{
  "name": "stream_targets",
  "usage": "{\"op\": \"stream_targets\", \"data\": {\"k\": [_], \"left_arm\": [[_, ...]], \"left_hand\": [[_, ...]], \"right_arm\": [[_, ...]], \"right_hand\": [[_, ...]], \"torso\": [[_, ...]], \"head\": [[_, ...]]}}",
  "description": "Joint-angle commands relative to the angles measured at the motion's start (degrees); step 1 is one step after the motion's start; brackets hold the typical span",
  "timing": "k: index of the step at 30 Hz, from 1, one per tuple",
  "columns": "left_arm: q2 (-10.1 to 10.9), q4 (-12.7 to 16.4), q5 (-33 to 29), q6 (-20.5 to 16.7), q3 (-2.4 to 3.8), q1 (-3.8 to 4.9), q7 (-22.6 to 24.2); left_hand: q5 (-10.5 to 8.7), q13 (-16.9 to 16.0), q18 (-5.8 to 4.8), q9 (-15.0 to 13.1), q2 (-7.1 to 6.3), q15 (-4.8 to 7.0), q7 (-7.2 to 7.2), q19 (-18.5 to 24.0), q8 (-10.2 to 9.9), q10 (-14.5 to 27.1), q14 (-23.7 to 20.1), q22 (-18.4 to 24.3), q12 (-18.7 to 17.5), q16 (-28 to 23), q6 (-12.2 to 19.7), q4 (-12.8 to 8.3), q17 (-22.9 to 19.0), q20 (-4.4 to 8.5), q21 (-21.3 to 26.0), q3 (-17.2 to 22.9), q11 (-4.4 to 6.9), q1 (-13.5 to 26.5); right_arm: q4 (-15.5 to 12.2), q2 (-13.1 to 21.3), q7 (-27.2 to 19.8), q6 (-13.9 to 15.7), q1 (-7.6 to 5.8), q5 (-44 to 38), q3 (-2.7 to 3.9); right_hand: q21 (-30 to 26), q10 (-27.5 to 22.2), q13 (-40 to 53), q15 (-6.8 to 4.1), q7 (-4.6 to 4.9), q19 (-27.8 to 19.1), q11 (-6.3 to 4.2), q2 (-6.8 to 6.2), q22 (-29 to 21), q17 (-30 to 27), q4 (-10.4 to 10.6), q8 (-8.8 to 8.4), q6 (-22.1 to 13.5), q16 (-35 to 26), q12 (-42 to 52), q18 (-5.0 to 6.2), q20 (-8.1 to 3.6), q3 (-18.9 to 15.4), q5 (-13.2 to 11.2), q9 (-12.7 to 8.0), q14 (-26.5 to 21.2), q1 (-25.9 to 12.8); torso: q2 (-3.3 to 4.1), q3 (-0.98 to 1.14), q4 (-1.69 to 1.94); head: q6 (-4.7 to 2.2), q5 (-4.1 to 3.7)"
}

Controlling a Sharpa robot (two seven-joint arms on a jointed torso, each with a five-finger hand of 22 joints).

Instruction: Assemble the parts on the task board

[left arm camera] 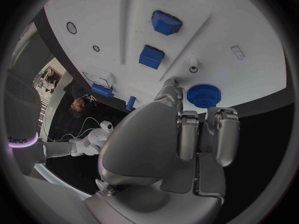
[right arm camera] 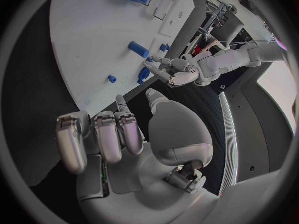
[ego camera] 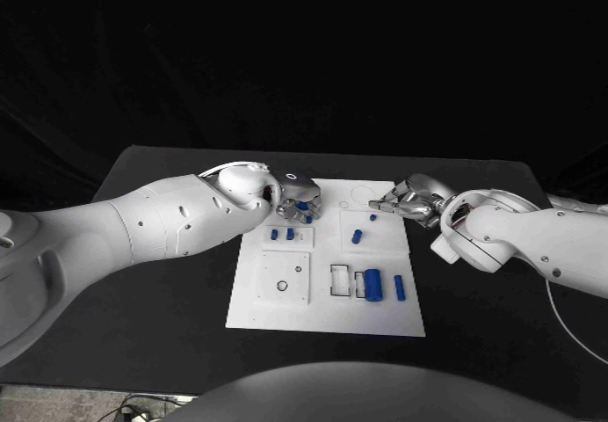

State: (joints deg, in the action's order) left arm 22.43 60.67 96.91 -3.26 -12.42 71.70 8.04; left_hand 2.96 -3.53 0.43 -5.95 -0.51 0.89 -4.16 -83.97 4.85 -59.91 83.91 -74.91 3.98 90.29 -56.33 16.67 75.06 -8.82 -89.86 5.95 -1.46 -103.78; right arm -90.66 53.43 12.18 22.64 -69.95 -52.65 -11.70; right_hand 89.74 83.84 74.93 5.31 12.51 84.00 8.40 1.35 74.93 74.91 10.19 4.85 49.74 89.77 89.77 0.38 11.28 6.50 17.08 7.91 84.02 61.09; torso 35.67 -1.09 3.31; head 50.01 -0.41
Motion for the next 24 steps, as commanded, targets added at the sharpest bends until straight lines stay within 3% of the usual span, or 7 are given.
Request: {"op": "stream_targets", "data": {"k": [1,16,24], "left_arm": [[-0.12,-0.15,0.69,1.75,-0.09,-0.18,-0.28],[-0.42,-0.34,1.03,2.18,-0.09,-0.24,-0.12],[-0.23,-0.25,1.58,0.63,-0.08,-0.25,0.77]], "left_hand": [[-0.14,-0.05,-0.43,-0.07,0.35,0.03,0.05,-6.03,0.28,-0.48,6.09,-15.09,0.18,-0.29,-0.42,-0.06,14.94,0.40,-0.14,0.40,-0.08,0.09],[-0.15,-0.26,-0.43,-0.60,0.14,0.09,-0.12,-6.03,1.82,-5.75,6.09,-15.09,1.37,-0.29,-4.80,-0.31,14.94,0.42,-0.14,2.13,-0.01,0.91],[-0.14,-0.34,-0.43,-1.01,-0.16,-0.39,-0.93,-6.03,2.73,-9.07,6.09,-15.09,1.95,-0.29,-7.51,-0.54,14.94,0.44,-0.14,2.87,-0.57,1.10]], "right_arm": [[-0.01,-0.07,0.01,-0.80,0.03,-0.19,0.00],[-0.03,-0.12,-0.05,-0.86,0.03,-0.14,0.00],[-0.05,-0.09,-0.03,-0.94,0.03,-0.11,0.00]], "right_hand": [[0.26,6.16,15.07,0.08,-0.17,6.00,0.13,0.40,15.07,15.09,0.11,0.28,0.41,0.23,0.23,-0.38,0.41,-0.38,0.18,0.07,5.98,-0.01],[0.26,6.16,15.07,0.08,-0.17,6.00,0.13,0.40,15.07,15.09,0.11,0.28,0.41,0.23,0.23,-0.38,0.41,-0.38,0.18,0.07,5.98,-0.01],[0.26,6.16,15.07,0.08,-0.17,6.00,0.13,0.40,15.07,15.09,0.11,0.28,0.41,0.23,0.23,-0.38,0.41,-0.38,0.18,0.07,5.98,-0.01]], "torso": [[0.03,0.00,0.02],[0.03,0.00,-0.05],[0.06,0.00,-0.03]], "head": [[-0.01,0.02],[-0.01,0.08],[-0.01,-0.04]]}}
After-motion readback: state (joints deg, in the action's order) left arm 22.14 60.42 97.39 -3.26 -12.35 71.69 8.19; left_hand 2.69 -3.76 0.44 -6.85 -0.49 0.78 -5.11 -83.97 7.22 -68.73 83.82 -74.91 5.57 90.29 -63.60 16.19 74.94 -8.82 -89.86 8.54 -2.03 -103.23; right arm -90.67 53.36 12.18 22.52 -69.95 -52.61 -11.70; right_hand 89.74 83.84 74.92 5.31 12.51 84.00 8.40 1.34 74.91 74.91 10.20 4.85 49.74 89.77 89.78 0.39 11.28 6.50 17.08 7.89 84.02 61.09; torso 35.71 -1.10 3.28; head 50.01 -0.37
